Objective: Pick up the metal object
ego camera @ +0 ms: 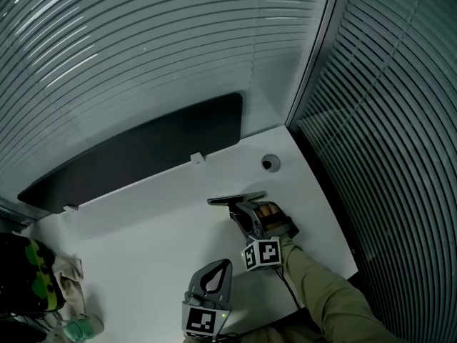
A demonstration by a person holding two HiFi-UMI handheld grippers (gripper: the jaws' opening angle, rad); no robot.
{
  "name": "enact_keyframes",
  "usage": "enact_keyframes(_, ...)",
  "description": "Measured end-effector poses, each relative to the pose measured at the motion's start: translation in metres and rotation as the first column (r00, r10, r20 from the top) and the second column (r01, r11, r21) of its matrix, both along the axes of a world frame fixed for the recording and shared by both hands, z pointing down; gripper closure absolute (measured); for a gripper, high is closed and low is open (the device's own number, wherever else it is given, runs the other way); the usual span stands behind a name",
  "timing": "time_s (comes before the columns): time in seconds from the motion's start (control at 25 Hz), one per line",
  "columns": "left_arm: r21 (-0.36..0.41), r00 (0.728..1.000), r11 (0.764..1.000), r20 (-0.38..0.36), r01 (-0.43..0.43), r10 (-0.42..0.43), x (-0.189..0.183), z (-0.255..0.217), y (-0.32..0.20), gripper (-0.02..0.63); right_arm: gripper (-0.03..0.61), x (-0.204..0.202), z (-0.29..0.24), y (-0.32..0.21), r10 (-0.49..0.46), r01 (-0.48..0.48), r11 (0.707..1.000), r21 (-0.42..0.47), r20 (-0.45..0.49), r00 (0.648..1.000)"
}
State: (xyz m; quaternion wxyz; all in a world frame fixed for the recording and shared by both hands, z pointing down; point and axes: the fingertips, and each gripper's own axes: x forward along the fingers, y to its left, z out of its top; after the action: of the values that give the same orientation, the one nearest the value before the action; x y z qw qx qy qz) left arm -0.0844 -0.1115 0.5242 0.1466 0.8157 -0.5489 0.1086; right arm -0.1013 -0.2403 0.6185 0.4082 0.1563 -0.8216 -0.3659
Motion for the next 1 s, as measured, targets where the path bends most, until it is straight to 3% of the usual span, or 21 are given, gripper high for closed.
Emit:
enact_keyframes(0.16,-0.015,1.000,1.000,-0.015,0.011,-0.011,0.000,-0.002,0.002,0.607,0.479,0.002,-0.012,0.003,0.018,-0.017,0.999,-0.029,0.046,0.999)
enact_keyframes(0.32,0.025,1.000,1.000,0.010,-0.013,0.012,0.000,-0.001,0.005,0.607,0.486,0.005,-0.034,0.009,0.070,-0.057,0.994,-0.093,0.143,0.987)
enact_keyframes(0.48,0.016,1.000,1.000,0.000,-0.009,0.009,0.002,-0.011,0.006,0.607,0.488,0.016,-0.062,0.018,0.148,-0.098,0.978,-0.185,0.276,0.950)
enact_keyframes(0.64,0.051,1.000,0.998,0.012,-0.027,0.026,0.002,-0.025,0.009,0.607,0.488,0.028,-0.105,0.034,0.230,-0.088,0.942,-0.323,0.432,0.872)
enact_keyframes(0.76,0.092,0.999,0.995,0.021,-0.049,0.047,0.003,-0.043,0.015,0.607,0.488,0.037,-0.143,0.056,0.281,-0.038,0.913,-0.406,0.560,0.779)
enact_keyframes(0.88,0.134,0.997,0.988,0.031,-0.075,0.072,0.006,-0.058,0.023,0.607,0.488,0.047,-0.176,0.079,0.301,0.003,0.906,-0.423,0.649,0.699)
enact_keyframes(1.0,0.176,0.994,0.978,0.037,-0.108,0.104,0.010,-0.074,0.034,0.607,0.488,0.057,-0.202,0.105,0.309,0.014,0.909,-0.416,0.698,0.646)
